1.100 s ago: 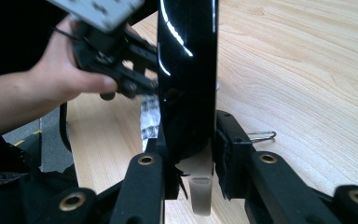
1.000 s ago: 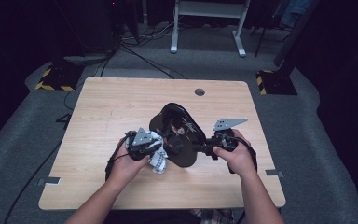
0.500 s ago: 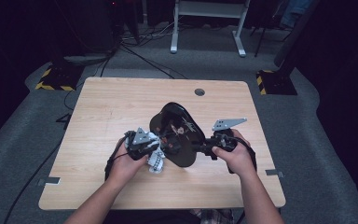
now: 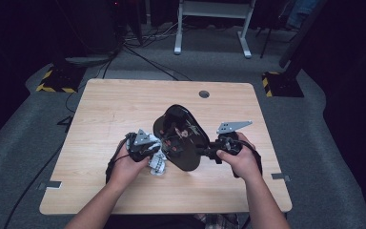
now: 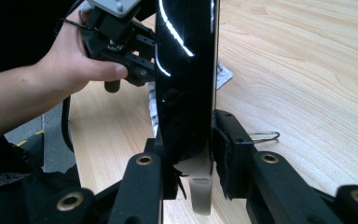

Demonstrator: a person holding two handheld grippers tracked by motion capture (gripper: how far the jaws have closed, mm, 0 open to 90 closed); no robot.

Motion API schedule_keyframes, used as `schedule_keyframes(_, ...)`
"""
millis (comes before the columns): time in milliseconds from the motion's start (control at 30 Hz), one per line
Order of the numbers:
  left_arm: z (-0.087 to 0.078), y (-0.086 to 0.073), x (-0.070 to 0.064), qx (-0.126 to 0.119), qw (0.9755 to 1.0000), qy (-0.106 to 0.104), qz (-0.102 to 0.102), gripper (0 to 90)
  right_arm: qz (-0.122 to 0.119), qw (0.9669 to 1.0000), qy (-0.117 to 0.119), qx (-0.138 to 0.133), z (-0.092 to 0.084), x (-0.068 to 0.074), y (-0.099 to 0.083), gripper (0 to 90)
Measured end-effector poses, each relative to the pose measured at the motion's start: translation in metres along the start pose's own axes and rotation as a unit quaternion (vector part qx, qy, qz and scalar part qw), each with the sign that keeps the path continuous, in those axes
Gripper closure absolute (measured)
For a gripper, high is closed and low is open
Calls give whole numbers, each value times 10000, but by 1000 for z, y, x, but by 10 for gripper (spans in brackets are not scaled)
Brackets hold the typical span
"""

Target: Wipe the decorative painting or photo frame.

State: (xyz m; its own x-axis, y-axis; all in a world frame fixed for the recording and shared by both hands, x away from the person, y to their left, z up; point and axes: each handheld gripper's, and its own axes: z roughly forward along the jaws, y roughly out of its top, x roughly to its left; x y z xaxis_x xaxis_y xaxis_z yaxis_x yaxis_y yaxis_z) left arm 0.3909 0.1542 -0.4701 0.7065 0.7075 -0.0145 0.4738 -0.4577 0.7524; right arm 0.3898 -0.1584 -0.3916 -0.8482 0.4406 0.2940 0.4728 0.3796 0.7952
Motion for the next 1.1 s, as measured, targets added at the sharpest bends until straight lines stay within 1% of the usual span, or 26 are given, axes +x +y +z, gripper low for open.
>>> schedule_keyframes(33, 2, -1, 0, 61, 10000, -6, 55, 759, 3, 10000, -3, 0, 0, 0, 0, 732)
schedule_keyframes(100, 6, -3, -1, 149, 9999, -64, 40, 758, 5, 10000, -7, -6, 0, 0, 0, 731)
schedule_keyframes(167, 9, -5, -3, 223, 9997, -38, 128, 759, -3, 10000, -20, -8, 0, -1, 0, 731)
schedule_keyframes(233, 10, -5, -5, 258, 9996, -13, 149, 758, 5, 10000, -31, -17, 0, -1, 0, 731)
schedule_keyframes(333, 12, -6, -7, 295, 9994, -15, 178, 758, 7, 10000, -29, -15, 0, -1, 0, 730)
schedule_keyframes(400, 13, -7, -8, 287, 9995, -38, 157, 758, 24, 10000, -26, -22, -1, -2, -1, 730)
schedule_keyframes(467, 14, -8, -9, 295, 9993, -9, 216, 758, 25, 10000, -25, -25, -1, -2, -1, 730)
schedule_keyframes(533, 15, -8, -11, 297, 9994, -21, 186, 758, 37, 10000, -30, -29, -1, -2, 0, 730)
schedule_keyframes(600, 15, -8, -14, 307, 9993, -50, 195, 758, 38, 10000, -37, -29, -1, -2, 0, 731)
schedule_keyframes(733, 15, -7, -19, 316, 9990, -202, 233, 760, 91, 9999, -41, -62, -1, -3, -1, 734)
schedule_keyframes(767, 15, -6, -20, 282, 9990, -256, 240, 763, 89, 9999, -63, -68, -1, -3, -1, 739)
schedule_keyframes(800, 13, -4, -22, 212, 9988, -350, 259, 767, 101, 9998, -170, -99, -2, -5, -1, 758)
schedule_keyframes(833, 11, -3, -23, 160, 9989, -370, 256, 768, 102, 9997, -202, -101, -3, -5, -1, 765)
schedule_keyframes(867, 11, -3, -23, 160, 9989, -370, 256, 769, 102, 9997, -202, -101, -3, -5, -1, 765)
schedule_keyframes(900, 8, 0, -24, 74, 9988, -427, 243, 769, 93, 9996, -244, -103, -4, -5, -1, 770)
schedule_keyframes(1000, -3, 5, -24, -135, 9988, -396, 250, 771, 122, 9995, -277, -133, -5, -7, -2, 774)
schedule_keyframes(1033, -9, 8, -23, -265, 9987, -373, 219, 772, 101, 9995, -283, -128, -5, -6, -1, 776)
schedule_keyframes(1100, -16, 10, -21, -385, 9984, -351, 213, 774, 82, 9994, -311, -124, -5, -5, -1, 776)
